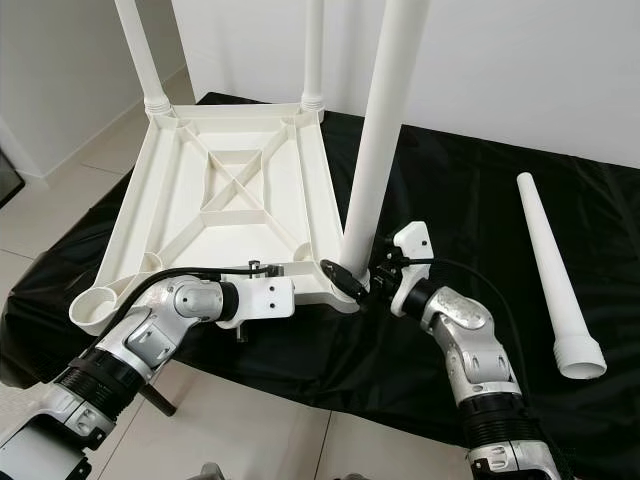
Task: Building children table
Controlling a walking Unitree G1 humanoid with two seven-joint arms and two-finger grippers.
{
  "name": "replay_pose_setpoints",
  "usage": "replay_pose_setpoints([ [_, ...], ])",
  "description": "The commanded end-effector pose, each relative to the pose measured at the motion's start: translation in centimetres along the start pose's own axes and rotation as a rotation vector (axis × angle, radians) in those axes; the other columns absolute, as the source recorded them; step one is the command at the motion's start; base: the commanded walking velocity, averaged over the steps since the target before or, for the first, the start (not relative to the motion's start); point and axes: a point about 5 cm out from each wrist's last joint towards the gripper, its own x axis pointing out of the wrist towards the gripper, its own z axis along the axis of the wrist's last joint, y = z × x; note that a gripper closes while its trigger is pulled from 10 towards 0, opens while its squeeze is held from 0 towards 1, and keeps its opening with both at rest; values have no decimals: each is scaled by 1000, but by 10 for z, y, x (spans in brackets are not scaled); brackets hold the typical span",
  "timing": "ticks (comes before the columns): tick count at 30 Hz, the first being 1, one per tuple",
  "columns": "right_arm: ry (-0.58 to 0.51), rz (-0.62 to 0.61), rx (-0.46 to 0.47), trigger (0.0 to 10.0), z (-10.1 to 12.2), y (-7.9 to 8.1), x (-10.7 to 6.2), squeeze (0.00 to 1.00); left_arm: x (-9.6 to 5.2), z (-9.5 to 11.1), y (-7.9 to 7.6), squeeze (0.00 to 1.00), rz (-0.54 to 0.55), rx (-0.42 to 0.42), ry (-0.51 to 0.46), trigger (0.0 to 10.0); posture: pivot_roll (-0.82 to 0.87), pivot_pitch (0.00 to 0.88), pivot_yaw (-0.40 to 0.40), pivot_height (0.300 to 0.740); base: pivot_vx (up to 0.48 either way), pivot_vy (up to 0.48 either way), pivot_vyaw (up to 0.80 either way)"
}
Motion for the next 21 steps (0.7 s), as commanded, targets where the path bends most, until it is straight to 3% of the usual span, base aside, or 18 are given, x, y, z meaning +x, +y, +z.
replay_pose_setpoints([
  [1,4,7,10,10000,-2,-3,-1,0,3,3,-9,0,-43,17,-19,10000,-14,30,-7,740,0,0,0],
  [7,9,30,26,10000,-3,-3,-1,0,3,3,-9,0,-41,17,-18,10000,-12,31,-8,740,0,0,0],
  [8,10,42,33,9137,-4,-2,-1,0,3,3,-9,0,-40,17,-18,10000,-12,32,-8,740,0,0,0],
  [11,8,57,43,9098,-5,-2,-1,0,3,3,-9,0,-39,14,-19,10000,-12,33,-10,740,0,0,0],
  [12,7,60,46,5098,-5,-2,-1,0,3,3,-9,0,-39,14,-19,10000,-12,33,-10,740,0,0,0],
  [13,6,60,47,5098,-5,-2,0,0,3,3,-9,0,-39,14,-19,10000,-12,33,-10,740,0,0,0],
  [14,7,73,49,3961,-5,0,0,0,3,3,-9,0,-38,16,-19,10000,-11,32,-10,740,0,0,0],
  [18,11,74,51,4510,-6,0,1,0,3,3,-9,0,-37,15,-20,10000,-10,33,-11,740,0,0,0],
  [19,8,76,53,2824,-6,0,1,0,3,3,-9,0,-36,14,-19,10000,-10,34,-11,740,0,0,0],
  [21,6,74,54,2510,-6,0,1,0,3,3,-9,0,-36,14,-19,10000,-10,34,-11,740,0,0,0],
])
